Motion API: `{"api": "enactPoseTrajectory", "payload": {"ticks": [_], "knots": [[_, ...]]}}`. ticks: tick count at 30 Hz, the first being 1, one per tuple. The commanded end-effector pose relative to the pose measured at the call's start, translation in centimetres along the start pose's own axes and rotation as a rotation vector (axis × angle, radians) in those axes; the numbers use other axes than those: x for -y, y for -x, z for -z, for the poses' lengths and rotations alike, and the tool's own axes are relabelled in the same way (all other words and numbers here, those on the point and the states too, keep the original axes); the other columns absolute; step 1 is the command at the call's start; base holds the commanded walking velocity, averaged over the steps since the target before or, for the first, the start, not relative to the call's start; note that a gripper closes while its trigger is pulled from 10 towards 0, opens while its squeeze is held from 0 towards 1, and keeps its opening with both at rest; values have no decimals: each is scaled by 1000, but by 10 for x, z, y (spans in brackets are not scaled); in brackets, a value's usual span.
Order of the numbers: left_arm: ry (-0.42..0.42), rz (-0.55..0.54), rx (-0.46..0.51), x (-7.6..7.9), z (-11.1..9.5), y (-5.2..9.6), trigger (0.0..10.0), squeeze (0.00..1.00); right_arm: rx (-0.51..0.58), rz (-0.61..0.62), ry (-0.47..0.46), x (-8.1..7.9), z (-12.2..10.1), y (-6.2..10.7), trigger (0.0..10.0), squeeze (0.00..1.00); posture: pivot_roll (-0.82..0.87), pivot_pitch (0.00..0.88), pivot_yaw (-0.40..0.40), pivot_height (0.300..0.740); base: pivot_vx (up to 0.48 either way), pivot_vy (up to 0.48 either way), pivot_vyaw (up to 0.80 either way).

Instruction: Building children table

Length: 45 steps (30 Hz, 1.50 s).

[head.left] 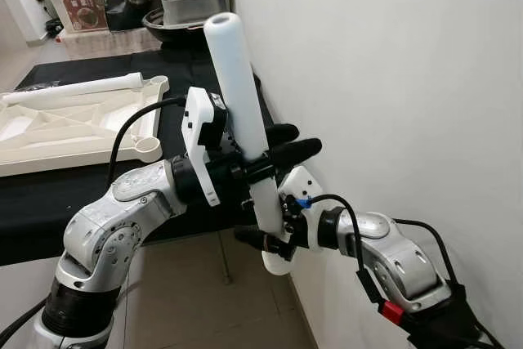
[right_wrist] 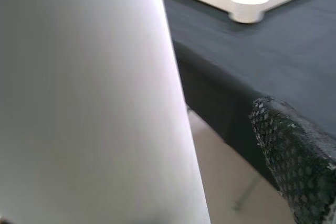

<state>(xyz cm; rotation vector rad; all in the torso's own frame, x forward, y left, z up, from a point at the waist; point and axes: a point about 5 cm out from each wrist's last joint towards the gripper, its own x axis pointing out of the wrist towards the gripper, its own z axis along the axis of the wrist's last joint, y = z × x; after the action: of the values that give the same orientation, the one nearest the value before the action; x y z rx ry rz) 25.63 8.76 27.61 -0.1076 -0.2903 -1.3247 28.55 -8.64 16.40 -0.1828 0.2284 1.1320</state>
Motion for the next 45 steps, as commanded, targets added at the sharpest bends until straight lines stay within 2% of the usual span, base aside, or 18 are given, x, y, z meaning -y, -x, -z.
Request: {"api": "enactPoseTrajectory", "payload": {"ticks": [1,5,9,10,14,15,18,19,28,29,30,31,33,34,37,38,39,45], "knots": [[90,213,7,19,7,-18,0,0,67,-95,58,-12,-19,-13,10000,0,-43,41,16,740,0,0,0],[132,257,26,16,9,-21,0,0,156,-194,101,-20,-25,-19,10000,0,-47,33,26,740,0,0,0],[157,273,67,13,5,-25,0,0,212,-196,95,-17,-32,-24,10000,0,-47,32,26,740,0,0,0],[151,281,73,13,3,-26,0,0,212,-224,96,-19,-33,-24,275,0,-44,30,25,740,0,0,0],[146,287,75,12,2,-27,0,0,211,-246,98,-20,-34,-24,275,0,-44,30,25,740,0,0,0],[124,305,68,12,-1,-28,0,0,139,-332,118,-29,-25,-24,0,0,-42,29,21,740,0,0,0],[111,319,66,12,-3,-29,0,0,84,-377,125,-36,-16,-24,0,0,-41,28,19,740,0,0,0],[103,337,67,11,-7,-31,0,0,25,-391,114,-40,-6,-26,0,0,-39,28,18,740,0,0,0],[78,382,67,12,-13,-37,0,0,5,-354,96,-37,-1,-34,0,0,-39,26,20,740,0,0,0],[73,388,64,11,-14,-38,0,0,-10,-334,99,-35,0,-35,3294,0,-39,24,20,740,0,0,0],[73,388,64,11,-14,-38,0,0,-10,-334,99,-35,0,-35,3294,0,-39,24,20,740,0,0,0],[67,396,62,11,-15,-39,0,0,-32,-297,80,-31,3,-37,10000,0,-40,24,18,740,0,0,0],[65,399,61,10,-15,-39,0,0,-40,-273,52,-29,4,-38,10000,0,-40,24,18,740,0,0,0],[63,402,62,11,-16,-39,0,0,-50,-273,36,-29,6,-38,10000,1000,-40,24,18,740,0,0,0],[59,409,62,11,-17,-40,0,0,-64,-262,16,-29,8,-38,10000,1000,-38,22,18,740,0,0,0],[58,414,62,11,-18,-40,0,0,-63,-249,26,-29,7,-39,10000,886,-39,21,18,740,0,0,0],[57,416,62,12,-18,-41,0,0,-62,-248,30,-29,7,-39,10000,8,-39,21,18,740,0,0,0],[54,424,63,12,-19,-41,0,0,-50,-247,23,-29,5,-41,10000,0,-37,18,18,740,0,0,0]]}}
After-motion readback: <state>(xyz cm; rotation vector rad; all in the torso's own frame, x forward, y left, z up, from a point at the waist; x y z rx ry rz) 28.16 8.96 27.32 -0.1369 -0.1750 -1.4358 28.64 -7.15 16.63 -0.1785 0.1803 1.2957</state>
